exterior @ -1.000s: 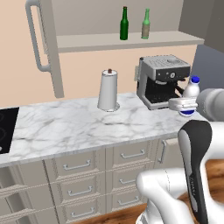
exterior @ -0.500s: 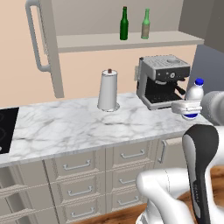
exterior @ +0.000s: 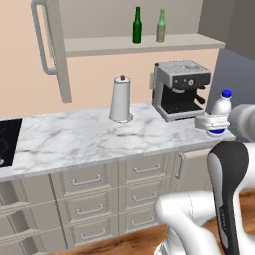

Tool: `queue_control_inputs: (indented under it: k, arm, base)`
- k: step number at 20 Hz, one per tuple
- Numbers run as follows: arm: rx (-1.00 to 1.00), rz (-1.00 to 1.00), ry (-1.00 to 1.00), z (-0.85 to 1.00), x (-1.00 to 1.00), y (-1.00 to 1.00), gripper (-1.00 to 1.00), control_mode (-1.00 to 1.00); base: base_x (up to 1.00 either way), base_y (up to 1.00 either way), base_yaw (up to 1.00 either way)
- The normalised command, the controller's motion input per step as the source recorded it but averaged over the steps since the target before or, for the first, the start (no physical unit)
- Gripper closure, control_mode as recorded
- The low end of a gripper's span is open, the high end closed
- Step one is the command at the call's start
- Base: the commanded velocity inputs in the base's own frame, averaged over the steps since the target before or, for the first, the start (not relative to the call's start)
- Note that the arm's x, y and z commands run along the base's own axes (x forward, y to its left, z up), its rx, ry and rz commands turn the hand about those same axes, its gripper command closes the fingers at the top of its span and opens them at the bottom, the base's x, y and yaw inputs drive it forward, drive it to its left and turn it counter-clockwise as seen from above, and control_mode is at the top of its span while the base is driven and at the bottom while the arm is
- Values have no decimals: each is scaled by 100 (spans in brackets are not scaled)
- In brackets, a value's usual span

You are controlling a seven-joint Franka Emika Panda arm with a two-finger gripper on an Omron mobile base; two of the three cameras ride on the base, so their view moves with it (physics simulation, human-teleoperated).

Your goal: Sort all alcoholic drinks to one cabinet, and non-alcoholic drinks to the other.

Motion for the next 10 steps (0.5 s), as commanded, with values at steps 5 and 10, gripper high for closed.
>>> queue_control_inputs:
  k: [5, 10]
  arm:
    - [0, 0, 0, 0, 0, 0, 100, 100]
    - [0, 0, 0, 0, 0, 0, 100, 100]
  base:
    - [-91, 6, -1]
    - [-78, 25, -2]
